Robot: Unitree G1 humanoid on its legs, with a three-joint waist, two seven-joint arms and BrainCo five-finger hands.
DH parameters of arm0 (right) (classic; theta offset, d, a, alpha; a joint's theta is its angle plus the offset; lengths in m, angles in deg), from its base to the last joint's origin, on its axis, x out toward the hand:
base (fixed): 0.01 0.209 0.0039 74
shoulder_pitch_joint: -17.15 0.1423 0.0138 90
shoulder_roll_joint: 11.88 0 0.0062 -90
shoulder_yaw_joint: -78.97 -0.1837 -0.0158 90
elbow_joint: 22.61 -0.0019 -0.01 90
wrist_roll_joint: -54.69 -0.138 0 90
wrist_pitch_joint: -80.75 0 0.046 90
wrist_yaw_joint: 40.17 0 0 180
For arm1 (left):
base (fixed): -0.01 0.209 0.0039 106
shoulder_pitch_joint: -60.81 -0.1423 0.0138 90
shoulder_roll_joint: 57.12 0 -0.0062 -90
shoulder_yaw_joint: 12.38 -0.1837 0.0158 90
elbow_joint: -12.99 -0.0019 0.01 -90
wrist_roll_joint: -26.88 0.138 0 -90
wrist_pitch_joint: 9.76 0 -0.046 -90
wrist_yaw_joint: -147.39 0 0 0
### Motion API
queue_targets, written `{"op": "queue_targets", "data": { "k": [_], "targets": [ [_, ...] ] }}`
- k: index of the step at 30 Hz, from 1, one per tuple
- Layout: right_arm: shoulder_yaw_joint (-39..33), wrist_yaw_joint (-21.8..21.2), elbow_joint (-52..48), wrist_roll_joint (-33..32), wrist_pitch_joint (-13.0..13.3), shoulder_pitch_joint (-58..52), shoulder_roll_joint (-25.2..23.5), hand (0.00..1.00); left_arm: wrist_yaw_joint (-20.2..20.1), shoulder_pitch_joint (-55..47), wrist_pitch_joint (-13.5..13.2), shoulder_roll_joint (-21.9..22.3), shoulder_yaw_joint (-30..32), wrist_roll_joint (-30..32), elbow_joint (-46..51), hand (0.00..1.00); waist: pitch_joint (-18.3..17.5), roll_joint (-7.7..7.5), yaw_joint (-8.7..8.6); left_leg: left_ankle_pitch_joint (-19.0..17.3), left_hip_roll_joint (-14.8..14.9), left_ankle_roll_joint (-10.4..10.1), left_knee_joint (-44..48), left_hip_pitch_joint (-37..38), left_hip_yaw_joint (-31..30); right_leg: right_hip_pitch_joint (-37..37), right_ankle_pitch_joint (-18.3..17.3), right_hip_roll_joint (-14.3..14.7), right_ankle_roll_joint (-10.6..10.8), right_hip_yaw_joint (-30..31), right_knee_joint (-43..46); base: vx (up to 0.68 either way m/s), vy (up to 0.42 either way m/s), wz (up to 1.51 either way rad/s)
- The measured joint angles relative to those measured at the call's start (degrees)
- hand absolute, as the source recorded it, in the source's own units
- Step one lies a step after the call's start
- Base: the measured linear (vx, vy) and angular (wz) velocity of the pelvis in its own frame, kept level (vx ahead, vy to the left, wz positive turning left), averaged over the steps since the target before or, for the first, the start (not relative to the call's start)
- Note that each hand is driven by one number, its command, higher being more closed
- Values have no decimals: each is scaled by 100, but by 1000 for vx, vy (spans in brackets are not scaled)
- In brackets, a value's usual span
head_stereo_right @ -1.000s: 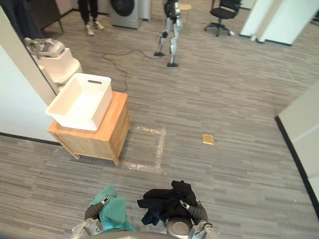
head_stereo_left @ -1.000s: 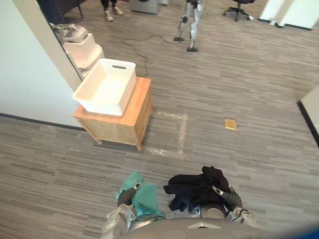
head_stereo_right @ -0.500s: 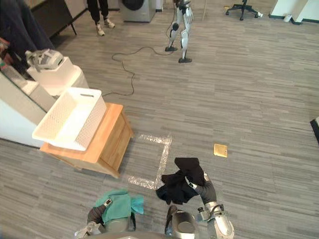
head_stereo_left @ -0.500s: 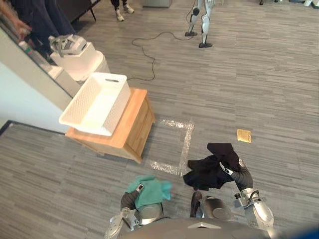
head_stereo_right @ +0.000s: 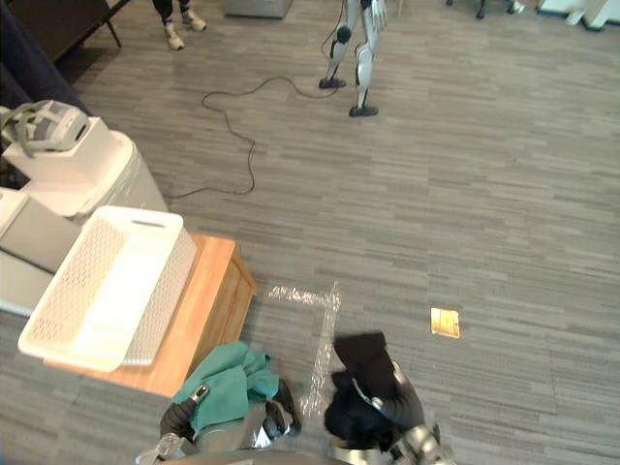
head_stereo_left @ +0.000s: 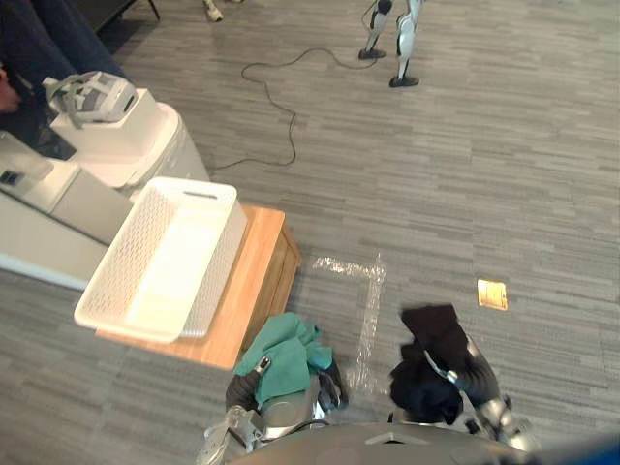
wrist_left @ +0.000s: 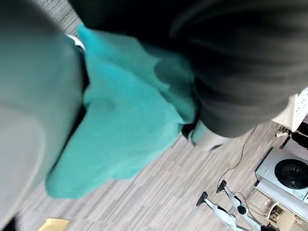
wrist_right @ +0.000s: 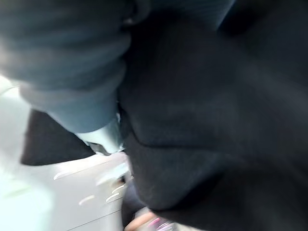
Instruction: Tidy the bed and pick cloth on bed and put in laundry
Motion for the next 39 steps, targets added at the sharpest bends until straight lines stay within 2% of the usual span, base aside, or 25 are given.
{"op": "queue_targets", "data": {
  "k": [1,2,3,4,6,7,10,11,12,13,14,15,19,20,22,24,25,28,31,34,35,36,37,38,39],
  "targets": [
    [19,447,64,596,27,-73,-59,100,68,3,-96,-6,-38,-135,104,100,0,9,-29,-23,-43,-10,-116,251,-158,-148,-55,21,-58,51,249,502,140,79],
    [37,618,-31,672,-858,-183,-72,100,108,23,-239,-3,-38,-337,171,100,-13,-4,-119,-18,-82,-16,-253,454,-367,-298,-108,65,-94,37,286,331,55,86],
    [63,693,35,699,-1266,-201,-77,100,137,55,-308,-1,-33,-435,219,100,-15,-7,-149,-17,-95,-18,-322,564,-517,-390,-191,113,-81,34,239,385,20,139],
    [75,698,415,706,-1651,-286,-75,100,321,274,-454,-18,-28,-541,236,100,20,-32,-284,-18,-108,-19,-399,776,-962,-603,-295,232,-187,83,-143,354,-39,145],
    [32,653,356,562,-1596,-354,-68,100,519,457,-542,-30,13,-586,409,100,24,-38,-403,-26,-115,-35,-456,856,-1452,-846,-299,424,-213,386,-799,324,-84,168],
    [41,580,180,363,-1564,-490,-80,100,640,618,-573,-19,29,-563,685,100,22,-41,-494,-62,-140,-92,-475,874,-2010,-1007,-249,658,-175,946,-1476,284,-158,171],
    [304,517,-514,322,-1542,-849,-122,100,873,640,-608,61,-26,-339,1181,100,-18,-73,-487,-222,-202,-242,-489,928,-2807,-1043,5,866,-101,2028,-2231,242,-260,169],
    [523,520,-856,335,-1544,-983,-167,100,1044,469,-642,62,-24,-88,1507,100,-96,-174,-451,-383,-258,-332,-381,932,-3106,-967,222,877,-110,2344,-2624,297,-408,144],
    [781,544,-1144,383,-1545,-987,-208,100,1213,302,-680,51,-16,90,1728,100,-173,-285,-413,-632,-219,-480,-193,948,-3263,-832,433,814,-87,2282,-2703,315,-414,126],
    [873,577,-1230,404,-1556,-892,-152,100,1337,222,-679,156,-22,177,1780,100,-231,-159,-408,-733,-59,-544,-94,916,-3200,-746,402,835,-152,2048,-2738,382,-456,117],
    [902,712,-1508,500,-1604,-773,-37,100,1565,91,-675,381,-120,350,2039,100,-297,30,-368,-707,298,-777,-30,917,-3035,-565,342,931,-263,1690,-2815,313,-298,103],
    [898,904,-1653,528,-1708,-499,13,100,1747,49,-674,576,-200,486,2274,100,-354,193,-267,-612,447,-921,-102,987,-2923,-421,336,961,-288,1424,-2849,302,-272,102],
    [903,1390,-1783,580,-2095,183,71,100,2122,15,-673,668,-259,621,2962,100,-418,269,-97,-188,670,-1129,-442,1108,-2800,127,397,1015,-436,954,-3307,212,-183,78],
    [907,1550,-1852,604,-2206,276,97,100,2190,-3,-673,667,-189,620,3185,100,-417,278,-18,-145,722,-1133,-426,1061,-2530,318,424,1011,-460,748,-3565,126,-106,86],
    [887,1881,-2075,622,-2313,301,95,100,2221,53,-585,663,-136,622,3396,100,-385,217,-28,-23,721,-1105,-321,863,-1949,551,439,866,-440,251,-3788,116,-91,129],
    [824,2403,-2340,843,-2413,298,96,100,2158,33,-426,664,-141,651,3795,100,-394,162,-10,82,701,-1013,-256,608,-1126,762,445,716,-428,-351,-3954,58,-23,145],
    [810,2522,-2376,902,-2425,341,97,100,2133,29,-393,660,-132,677,3910,100,-394,163,19,90,700,-1001,-255,576,-1006,788,445,700,-428,-425,-3968,39,15,102],
    [694,3078,-2533,1213,-2524,686,88,100,2035,-196,-242,572,-139,846,4258,100,-403,172,165,264,557,-831,-592,592,-989,956,468,631,-390,-677,-4093,63,35,74],
    [587,3500,-2805,1317,-2686,938,84,100,1878,-345,-30,530,-140,846,4576,100,-412,174,187,518,435,-811,-1102,794,-1206,1085,487,588,-364,-834,-4099,54,33,69],
    [372,4052,-2911,1502,-2931,1211,84,100,1801,-397,146,450,-150,842,4642,100,-484,108,211,539,418,-811,-1212,930,-1360,1255,489,559,-362,-911,-3911,22,24,50],
    [367,4084,-2913,1503,-2942,1220,86,100,1801,-399,151,450,-150,842,4642,100,-497,103,210,539,418,-811,-1217,933,-1364,1251,489,557,-361,-913,-3893,13,21,37],
    [254,4329,-2940,1503,-3052,1282,98,100,1801,-354,202,450,-169,842,4642,100,-561,78,192,541,422,-811,-1235,933,-1402,1159,489,514,-362,-924,-3571,24,25,36],
    [197,4396,-2949,1504,-3097,1304,107,100,1803,-318,238,447,-182,843,4643,100,-563,76,181,542,425,-811,-1236,938,-1431,1088,488,480,-361,-922,-3347,41,52,55],
    [107,4557,-2953,1507,-3149,1342,147,100,1812,-211,332,429,-215,845,4643,100,-552,56,166,545,417,-806,-1236,965,-1509,811,488,331,-362,-886,-2632,42,49,50],
    [51,4665,-2952,1522,-3217,1409,158,100,1814,-99,389,374,-218,845,4653,100,-521,-34,168,544,357,-802,-1231,1063,-1520,460,555,125,-451,-732,-1694,36,44,51]
  ]
}}
